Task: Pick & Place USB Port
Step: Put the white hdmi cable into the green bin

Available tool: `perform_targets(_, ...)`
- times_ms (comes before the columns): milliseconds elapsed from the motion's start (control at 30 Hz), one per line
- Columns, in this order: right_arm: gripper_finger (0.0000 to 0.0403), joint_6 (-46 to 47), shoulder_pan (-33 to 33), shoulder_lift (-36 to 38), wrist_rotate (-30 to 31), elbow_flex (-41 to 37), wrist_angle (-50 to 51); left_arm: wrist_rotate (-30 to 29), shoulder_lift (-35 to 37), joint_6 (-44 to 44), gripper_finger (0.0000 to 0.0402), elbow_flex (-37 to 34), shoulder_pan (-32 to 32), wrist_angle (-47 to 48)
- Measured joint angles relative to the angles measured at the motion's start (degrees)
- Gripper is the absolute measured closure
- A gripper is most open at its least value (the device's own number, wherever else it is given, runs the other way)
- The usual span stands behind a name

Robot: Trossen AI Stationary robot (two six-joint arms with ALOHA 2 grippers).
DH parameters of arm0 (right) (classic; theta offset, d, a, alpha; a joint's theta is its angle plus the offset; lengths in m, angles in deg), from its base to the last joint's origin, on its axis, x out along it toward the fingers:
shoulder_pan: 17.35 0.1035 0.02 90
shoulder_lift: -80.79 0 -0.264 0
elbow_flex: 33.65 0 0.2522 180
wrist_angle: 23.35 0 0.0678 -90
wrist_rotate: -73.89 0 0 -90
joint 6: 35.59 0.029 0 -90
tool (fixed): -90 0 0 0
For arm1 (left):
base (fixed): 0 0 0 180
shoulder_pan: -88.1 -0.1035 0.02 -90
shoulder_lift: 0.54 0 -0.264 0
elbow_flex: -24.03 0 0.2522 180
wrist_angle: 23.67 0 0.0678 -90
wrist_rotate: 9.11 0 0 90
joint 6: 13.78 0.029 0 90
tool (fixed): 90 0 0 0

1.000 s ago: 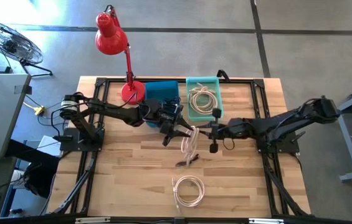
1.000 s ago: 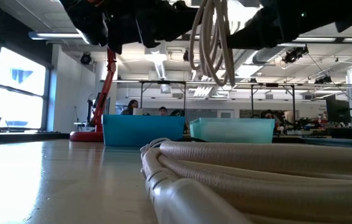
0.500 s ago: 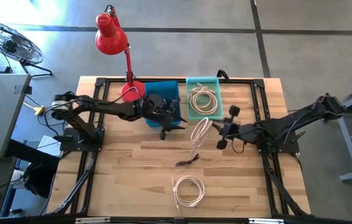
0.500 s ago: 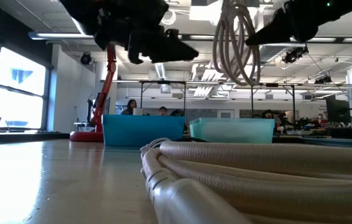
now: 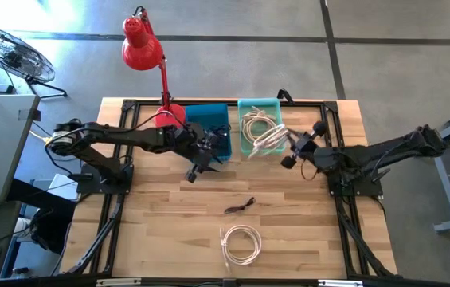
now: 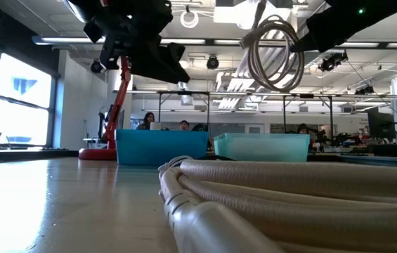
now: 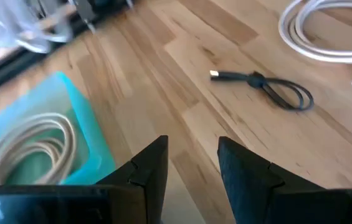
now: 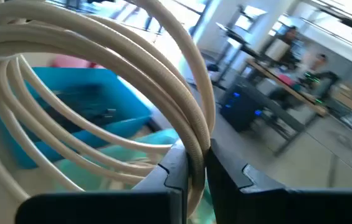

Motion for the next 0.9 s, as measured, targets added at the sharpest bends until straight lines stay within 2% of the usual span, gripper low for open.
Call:
perform_targets(167, 0.0375, -1.4, -8.3, 1.2, -3.3, 0.0, -1.5, 0.0, -0.1, 0.0, 0.0263, -0.1, 0.0, 1.9)
perform_targets(233, 0.0375, -0.1, -12.6, 1.1, -7.6, 1.3, -0.3, -0.6, -0.1, -0.1, 0.0263, -0.1, 0.2, 2.4)
perform_targets(367, 0.0375, 11.3, -22.5, -1.3, -20.9, 7.3, 10.0, -2.4, -0.1, -0.8, 0.0263, -0.1, 1.3, 3.1)
perform_targets(500, 0.0375, 16.4, -30.7, -6.8, -31.2, 12.4, 19.8, -3.3, -0.2, -0.9, 0.0263, -0.1, 2.8, 3.2)
perform_targets(733, 0.0375, 16.2, -39.1, -17.7, -42.9, 17.8, 23.3, -6.8, -0.2, -1.1, 0.0263, -0.1, 4.7, 4.3)
perform_targets(900, 0.0375, 16.5, -42.2, -24.8, -44.2, 23.1, 29.5, -8.4, -0.2, -2.5, 0.0263, -0.1, 4.7, 5.8)
